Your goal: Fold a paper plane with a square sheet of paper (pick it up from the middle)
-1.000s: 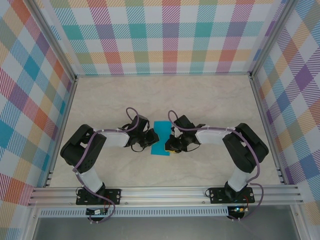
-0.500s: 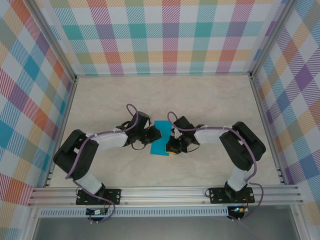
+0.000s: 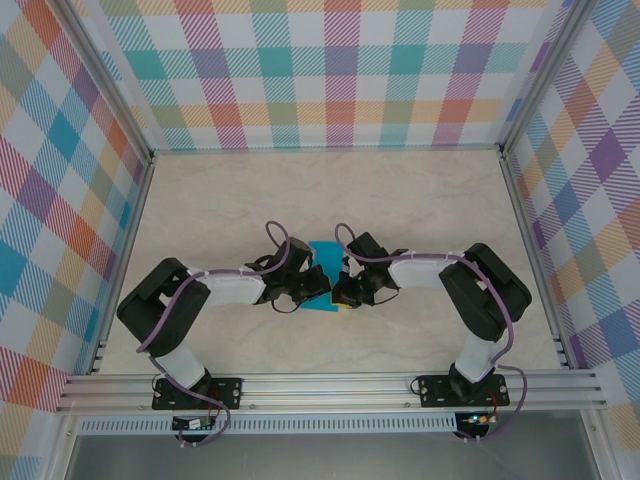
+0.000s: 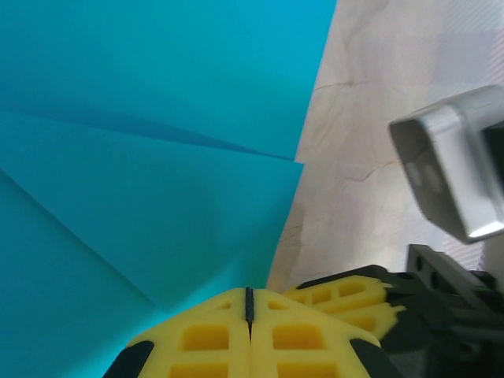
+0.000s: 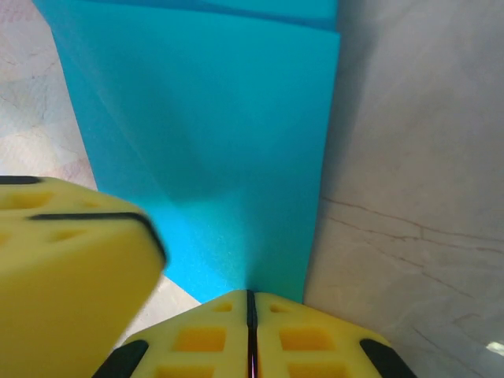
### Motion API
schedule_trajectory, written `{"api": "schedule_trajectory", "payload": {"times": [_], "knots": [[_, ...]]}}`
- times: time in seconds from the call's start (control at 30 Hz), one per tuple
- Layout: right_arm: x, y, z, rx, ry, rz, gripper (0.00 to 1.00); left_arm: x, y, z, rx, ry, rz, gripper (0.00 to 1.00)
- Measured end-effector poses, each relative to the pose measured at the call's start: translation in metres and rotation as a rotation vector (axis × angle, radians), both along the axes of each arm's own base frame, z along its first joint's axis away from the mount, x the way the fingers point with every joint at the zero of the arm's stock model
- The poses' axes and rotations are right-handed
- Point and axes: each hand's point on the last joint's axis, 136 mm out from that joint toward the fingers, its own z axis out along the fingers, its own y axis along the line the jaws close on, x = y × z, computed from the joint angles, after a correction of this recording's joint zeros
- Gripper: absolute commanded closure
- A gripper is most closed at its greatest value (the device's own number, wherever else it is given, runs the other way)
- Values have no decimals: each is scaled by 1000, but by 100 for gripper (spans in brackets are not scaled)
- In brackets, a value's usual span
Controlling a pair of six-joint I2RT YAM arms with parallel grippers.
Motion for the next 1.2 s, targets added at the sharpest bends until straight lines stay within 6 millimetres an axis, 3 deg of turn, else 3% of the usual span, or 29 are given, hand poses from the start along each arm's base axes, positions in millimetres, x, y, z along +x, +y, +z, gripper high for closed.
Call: {"api": "schedule_trajectory", "payload": {"times": [0.4,0.93,1.2], "knots": [[0,0,-1,0,4,2,91,7,8,-15,56,-32,24,96],[0,1,-1,2,13,1,91,13,12,-15,41,-56,31,95],[1,1,-1,4,11,2,91,27,26,-15,43,-68,57,93]]}}
